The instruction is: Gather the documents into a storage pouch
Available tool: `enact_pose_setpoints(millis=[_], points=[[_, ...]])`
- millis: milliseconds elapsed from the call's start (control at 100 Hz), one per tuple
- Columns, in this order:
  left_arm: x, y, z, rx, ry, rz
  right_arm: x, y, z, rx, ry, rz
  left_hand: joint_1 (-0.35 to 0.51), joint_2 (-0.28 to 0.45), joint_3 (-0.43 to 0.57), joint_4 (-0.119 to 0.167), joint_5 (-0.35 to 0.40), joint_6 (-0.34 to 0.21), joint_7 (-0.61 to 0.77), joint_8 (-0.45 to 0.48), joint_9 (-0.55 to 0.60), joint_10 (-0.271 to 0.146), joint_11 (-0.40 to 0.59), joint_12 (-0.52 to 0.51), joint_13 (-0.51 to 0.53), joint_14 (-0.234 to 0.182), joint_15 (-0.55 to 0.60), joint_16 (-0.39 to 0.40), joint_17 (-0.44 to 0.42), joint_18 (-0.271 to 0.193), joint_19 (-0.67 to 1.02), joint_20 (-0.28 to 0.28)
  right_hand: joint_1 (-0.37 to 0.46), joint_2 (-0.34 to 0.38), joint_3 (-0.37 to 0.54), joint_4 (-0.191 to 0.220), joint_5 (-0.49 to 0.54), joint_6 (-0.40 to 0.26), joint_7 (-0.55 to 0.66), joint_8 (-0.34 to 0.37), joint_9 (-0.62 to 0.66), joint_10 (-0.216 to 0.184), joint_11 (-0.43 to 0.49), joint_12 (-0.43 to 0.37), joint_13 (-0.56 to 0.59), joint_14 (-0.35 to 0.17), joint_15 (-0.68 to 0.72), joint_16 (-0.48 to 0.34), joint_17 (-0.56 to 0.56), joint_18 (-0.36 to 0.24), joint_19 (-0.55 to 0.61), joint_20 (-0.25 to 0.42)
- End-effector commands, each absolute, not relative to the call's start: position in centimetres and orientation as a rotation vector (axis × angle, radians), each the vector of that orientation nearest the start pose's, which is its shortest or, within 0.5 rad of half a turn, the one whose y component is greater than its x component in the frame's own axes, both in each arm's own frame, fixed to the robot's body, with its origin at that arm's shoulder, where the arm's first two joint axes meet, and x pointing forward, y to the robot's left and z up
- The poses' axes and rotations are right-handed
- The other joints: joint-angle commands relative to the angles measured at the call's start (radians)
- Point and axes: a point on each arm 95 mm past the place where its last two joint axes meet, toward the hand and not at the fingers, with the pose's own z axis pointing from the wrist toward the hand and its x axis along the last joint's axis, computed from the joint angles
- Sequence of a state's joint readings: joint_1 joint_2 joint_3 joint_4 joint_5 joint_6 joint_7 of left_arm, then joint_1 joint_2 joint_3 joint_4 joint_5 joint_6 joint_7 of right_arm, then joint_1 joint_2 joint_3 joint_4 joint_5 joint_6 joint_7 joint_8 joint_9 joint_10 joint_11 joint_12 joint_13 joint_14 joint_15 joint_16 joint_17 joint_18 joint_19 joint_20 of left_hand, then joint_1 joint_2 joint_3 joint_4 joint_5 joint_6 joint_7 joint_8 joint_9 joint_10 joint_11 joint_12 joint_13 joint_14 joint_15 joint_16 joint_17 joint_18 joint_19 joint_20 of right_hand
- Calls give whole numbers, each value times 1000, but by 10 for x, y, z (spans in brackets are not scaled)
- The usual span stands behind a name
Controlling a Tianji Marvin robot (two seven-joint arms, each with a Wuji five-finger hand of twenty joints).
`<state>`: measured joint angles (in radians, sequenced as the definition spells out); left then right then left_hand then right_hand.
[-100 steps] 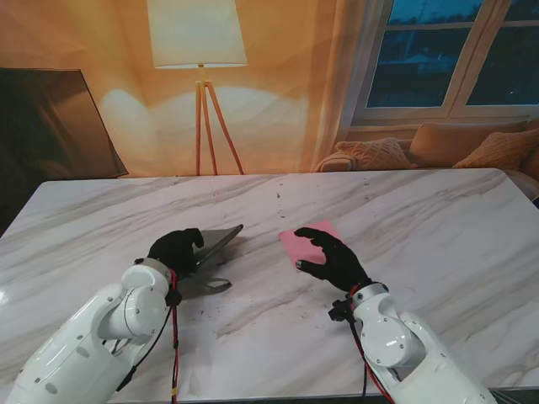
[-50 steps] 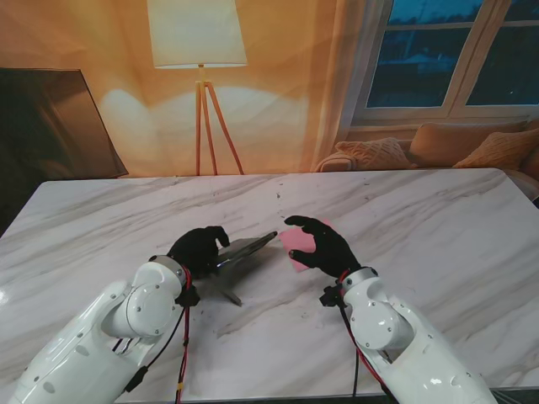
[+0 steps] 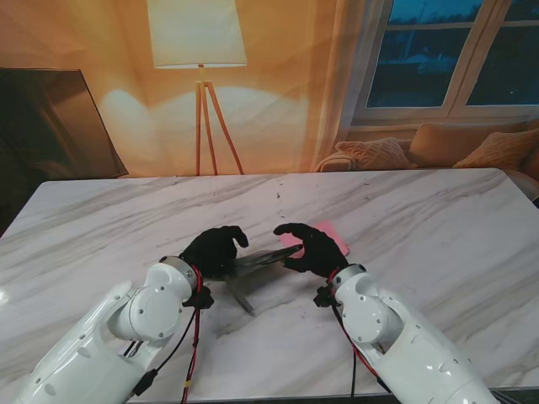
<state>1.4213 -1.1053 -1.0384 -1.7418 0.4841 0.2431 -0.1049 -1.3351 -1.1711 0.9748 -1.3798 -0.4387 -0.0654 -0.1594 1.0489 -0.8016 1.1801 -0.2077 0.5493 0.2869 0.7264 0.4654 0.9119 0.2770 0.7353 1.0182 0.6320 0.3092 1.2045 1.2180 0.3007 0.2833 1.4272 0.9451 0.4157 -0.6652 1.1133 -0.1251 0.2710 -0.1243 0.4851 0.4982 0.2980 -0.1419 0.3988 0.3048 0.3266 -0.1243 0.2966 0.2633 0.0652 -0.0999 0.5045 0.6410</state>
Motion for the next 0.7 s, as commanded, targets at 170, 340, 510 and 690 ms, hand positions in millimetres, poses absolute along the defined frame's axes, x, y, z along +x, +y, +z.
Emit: enact_pose_setpoints(millis=[170, 340, 510, 690], points=[[409, -85, -267, -1713, 1395, -1795, 439, 70, -348, -1984, -1614, -2335, 98, 5, 96, 31, 16, -19, -11, 11, 84, -59, 62, 68, 28, 1, 18, 19, -30, -48, 1, 27, 27, -30, 63, -22, 102, -29, 66, 24, 81, -10, 59, 44, -5, -13, 31, -12, 5, -20, -2, -19], [409, -87, -267, -1740, 1388, -1797, 438, 75, -353, -1986, -1606, -2312, 99, 4, 97, 31, 18, -19, -10, 13, 86, -58, 62, 71, 28, 1, 18, 20, -32, -48, 2, 28, 39, 1, 91, -11, 197, -70, 101, 34, 192, -8, 93, 92, 80, 6, 77, 15, 35, 23, 56, 1], [409, -88, -267, -1748, 1379, -1796, 438, 82, -356, -1970, -1602, -2323, 99, 4, 97, 30, 19, -19, -10, 16, 85, -58, 62, 73, 28, 1, 17, 20, -33, -50, 2, 30, 93, 35, 93, -9, 297, -107, 140, 40, 310, 10, 143, 158, 169, 6, 150, 69, 59, 53, 147, 21], [408, -88, -268, -1763, 1367, -1793, 436, 89, -357, -1935, -1615, -2347, 108, 28, 72, 25, 11, -29, -14, 18, 67, -58, 59, 83, 7, -2, 10, 38, -53, -55, -4, 35, 243, 92, -21, -140, 412, -135, 361, -140, 505, 46, 217, 354, 308, 14, 316, 177, 103, 77, 343, 43]])
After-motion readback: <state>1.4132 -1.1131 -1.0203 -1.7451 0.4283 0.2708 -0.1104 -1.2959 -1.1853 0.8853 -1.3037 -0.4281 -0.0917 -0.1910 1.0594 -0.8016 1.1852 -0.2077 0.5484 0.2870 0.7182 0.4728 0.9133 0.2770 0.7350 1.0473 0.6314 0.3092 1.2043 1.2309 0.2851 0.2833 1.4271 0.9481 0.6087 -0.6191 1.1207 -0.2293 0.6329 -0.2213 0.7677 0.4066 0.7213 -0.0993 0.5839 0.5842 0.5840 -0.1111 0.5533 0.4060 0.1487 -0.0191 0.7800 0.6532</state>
